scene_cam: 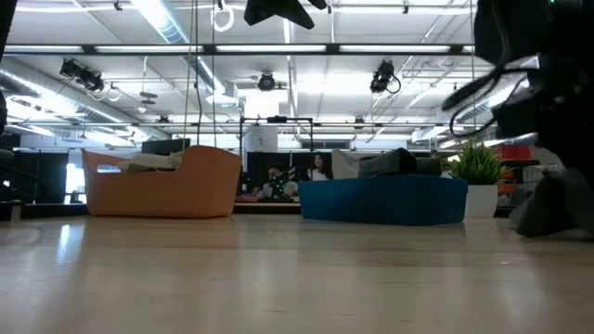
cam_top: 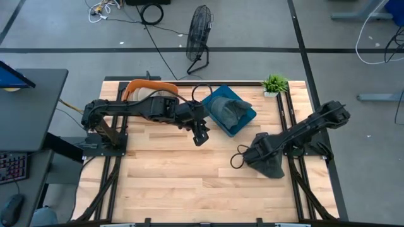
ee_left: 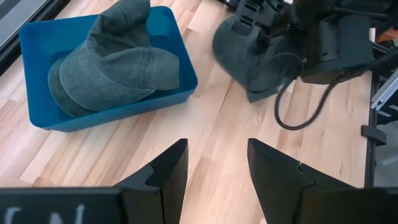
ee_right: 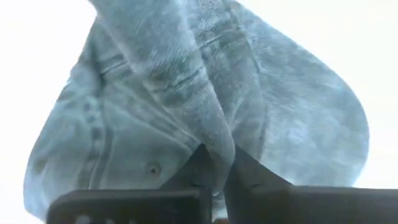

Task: Pick & Place hat
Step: Put the gray cap into the blue bin

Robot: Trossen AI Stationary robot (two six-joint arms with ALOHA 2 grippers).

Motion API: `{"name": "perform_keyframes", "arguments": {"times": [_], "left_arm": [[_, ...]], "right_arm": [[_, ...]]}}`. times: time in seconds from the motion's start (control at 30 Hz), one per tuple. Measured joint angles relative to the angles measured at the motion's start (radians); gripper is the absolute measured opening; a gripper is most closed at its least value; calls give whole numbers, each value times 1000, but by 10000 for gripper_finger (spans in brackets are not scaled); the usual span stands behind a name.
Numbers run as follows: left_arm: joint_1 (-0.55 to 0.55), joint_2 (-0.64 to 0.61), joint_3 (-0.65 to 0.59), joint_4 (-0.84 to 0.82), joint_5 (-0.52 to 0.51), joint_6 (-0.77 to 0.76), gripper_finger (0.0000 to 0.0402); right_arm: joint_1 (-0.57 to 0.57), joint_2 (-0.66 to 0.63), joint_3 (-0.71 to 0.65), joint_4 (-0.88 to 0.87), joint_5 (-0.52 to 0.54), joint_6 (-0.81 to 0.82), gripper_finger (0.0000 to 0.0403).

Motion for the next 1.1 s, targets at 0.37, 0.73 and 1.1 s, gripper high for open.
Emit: {"name": "perform_keyframes", "arguments": {"times": [0.37, 0.73, 1.1], "left_arm": [[0, 0, 0, 0, 0, 0, 170], [0, 0, 0, 0, 0, 1, 170], [0, 0, 0, 0, 0, 2, 170]], "right_arm": [[2, -57, 302, -262, 43, -286, 10], [-2, -102, 556, -459, 336, -561, 4], [-131, -101, 568, -412, 585, -947, 3]]}}
